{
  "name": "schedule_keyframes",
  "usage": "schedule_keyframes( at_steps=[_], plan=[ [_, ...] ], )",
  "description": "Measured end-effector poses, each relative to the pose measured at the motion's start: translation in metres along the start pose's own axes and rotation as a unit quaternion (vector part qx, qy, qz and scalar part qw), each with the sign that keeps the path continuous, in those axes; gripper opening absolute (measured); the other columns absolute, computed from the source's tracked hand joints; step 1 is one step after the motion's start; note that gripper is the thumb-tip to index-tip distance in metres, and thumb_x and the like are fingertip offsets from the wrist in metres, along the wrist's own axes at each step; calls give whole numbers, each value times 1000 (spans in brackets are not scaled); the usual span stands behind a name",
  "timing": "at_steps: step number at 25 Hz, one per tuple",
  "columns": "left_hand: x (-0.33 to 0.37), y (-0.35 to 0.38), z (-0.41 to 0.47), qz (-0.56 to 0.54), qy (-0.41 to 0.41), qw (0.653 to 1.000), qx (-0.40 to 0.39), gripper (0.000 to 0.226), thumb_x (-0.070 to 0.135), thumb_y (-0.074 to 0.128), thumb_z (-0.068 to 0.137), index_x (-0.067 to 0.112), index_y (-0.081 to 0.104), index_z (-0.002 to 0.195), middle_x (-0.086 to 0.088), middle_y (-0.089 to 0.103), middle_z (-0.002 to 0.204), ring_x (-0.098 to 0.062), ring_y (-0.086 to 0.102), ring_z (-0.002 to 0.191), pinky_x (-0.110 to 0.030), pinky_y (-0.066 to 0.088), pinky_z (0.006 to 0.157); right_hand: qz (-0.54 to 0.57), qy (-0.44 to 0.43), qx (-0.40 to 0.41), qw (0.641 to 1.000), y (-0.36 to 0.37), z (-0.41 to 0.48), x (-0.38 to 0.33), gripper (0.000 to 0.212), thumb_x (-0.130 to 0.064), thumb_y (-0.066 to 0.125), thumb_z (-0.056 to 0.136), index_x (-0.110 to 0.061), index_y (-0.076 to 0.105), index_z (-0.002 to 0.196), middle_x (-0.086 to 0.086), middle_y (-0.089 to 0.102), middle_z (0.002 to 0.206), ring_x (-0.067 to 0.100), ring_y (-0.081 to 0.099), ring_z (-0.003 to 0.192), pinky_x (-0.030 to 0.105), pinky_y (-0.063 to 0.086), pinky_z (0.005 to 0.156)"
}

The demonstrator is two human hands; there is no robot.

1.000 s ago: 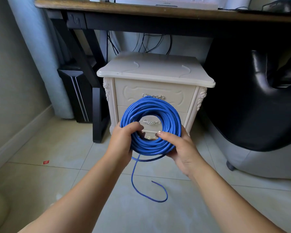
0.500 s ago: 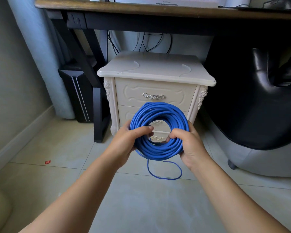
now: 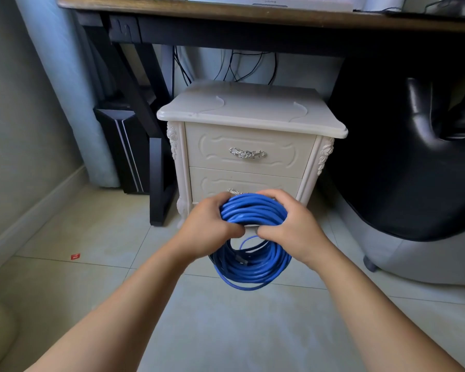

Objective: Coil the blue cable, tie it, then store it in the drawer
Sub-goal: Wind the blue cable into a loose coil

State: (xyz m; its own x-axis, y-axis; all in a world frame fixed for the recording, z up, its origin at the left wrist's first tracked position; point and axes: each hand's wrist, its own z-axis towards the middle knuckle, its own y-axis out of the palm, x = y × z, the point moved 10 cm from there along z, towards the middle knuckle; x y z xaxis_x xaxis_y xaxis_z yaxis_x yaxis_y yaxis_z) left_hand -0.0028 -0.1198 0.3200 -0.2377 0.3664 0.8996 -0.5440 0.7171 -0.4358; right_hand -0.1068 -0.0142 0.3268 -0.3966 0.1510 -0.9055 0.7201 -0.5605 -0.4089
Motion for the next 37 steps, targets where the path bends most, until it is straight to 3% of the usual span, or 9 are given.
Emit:
schedule_keyframes(
  at_steps=[2, 6, 13, 17, 20, 24, 29, 33, 37],
  plan=[
    [1, -6, 2, -68, -10, 997, 31, 28, 11, 64, 55, 12, 62, 83, 6, 54, 59, -14, 48, 53, -26, 40, 54, 46, 6, 22, 999, -8, 4, 0, 49, -8, 77, 69, -36, 63, 107, -11, 71, 95, 9, 68, 87, 29, 55, 80],
    [-5, -15, -1, -199, -40, 974, 97, 22, -7, 63, 68, 8, 63, 84, 0, 53, 57, -15, 50, 53, -23, 41, 51, 193, 77, 19, 978, -3, 2, 21, 46, -25, 82, 68, -28, 64, 110, -1, 73, 94, 25, 71, 90, 46, 56, 90],
    [-29, -8, -7, -335, -93, 923, 163, 16, -1, 59, 73, 8, 58, 86, -11, 54, 65, -24, 51, 65, -37, 41, 66, 350, 111, 93, 926, 16, -4, 45, 48, -4, 77, 75, -16, 58, 118, 7, 67, 93, 39, 69, 97, 52, 55, 89],
    [-33, 12, -8, -357, -117, 921, 100, 16, 7, 65, 74, 10, 61, 90, -10, 59, 71, -26, 57, 71, -42, 47, 73, 304, 136, 136, 933, 5, -3, 55, 43, -4, 71, 65, -19, 62, 105, 8, 62, 81, 26, 62, 75, 54, 53, 87],
    [-30, 16, -5, -363, -136, 921, 22, 27, 9, 70, 78, 10, 64, 105, -8, 71, 86, -23, 72, 87, -42, 55, 84, 287, 120, 149, 939, -4, -1, 49, 39, -1, 60, 63, -20, 61, 97, 3, 58, 72, 23, 56, 69, 42, 50, 72],
    [-14, 1, 1, -276, -84, 957, -16, 50, 20, 75, 68, 13, 63, 117, -12, 72, 109, -26, 71, 100, -45, 53, 92, 205, 74, 122, 968, -17, 3, 28, 48, 0, 61, 61, -27, 64, 100, -3, 62, 75, 17, 58, 69, 35, 50, 66],
    [-15, -3, 2, -85, -34, 993, -75, 56, 21, 82, 64, 28, 60, 115, -3, 74, 98, -22, 71, 95, -44, 55, 93, 18, 0, 33, 999, -10, 2, 3, 57, 2, 65, 68, -34, 57, 111, -7, 66, 92, 14, 65, 66, 21, 52, 56],
    [-13, 2, 0, -82, -28, 993, -84, 48, 20, 82, 63, 19, 62, 107, -11, 72, 97, -31, 70, 93, -54, 53, 93, 4, -17, 8, 1000, -10, 3, 0, 61, 4, 67, 68, -32, 57, 116, -7, 65, 94, 11, 64, 73, 22, 52, 59],
    [-9, -7, 5, -137, -29, 990, -10, 46, 13, 73, 52, 3, 58, 94, -13, 62, 75, -38, 64, 74, -60, 53, 80, 89, -30, 56, 994, -17, 3, -2, 58, 3, 74, 73, -27, 58, 120, -6, 67, 109, 8, 67, 89, 17, 53, 69]
  ],
)
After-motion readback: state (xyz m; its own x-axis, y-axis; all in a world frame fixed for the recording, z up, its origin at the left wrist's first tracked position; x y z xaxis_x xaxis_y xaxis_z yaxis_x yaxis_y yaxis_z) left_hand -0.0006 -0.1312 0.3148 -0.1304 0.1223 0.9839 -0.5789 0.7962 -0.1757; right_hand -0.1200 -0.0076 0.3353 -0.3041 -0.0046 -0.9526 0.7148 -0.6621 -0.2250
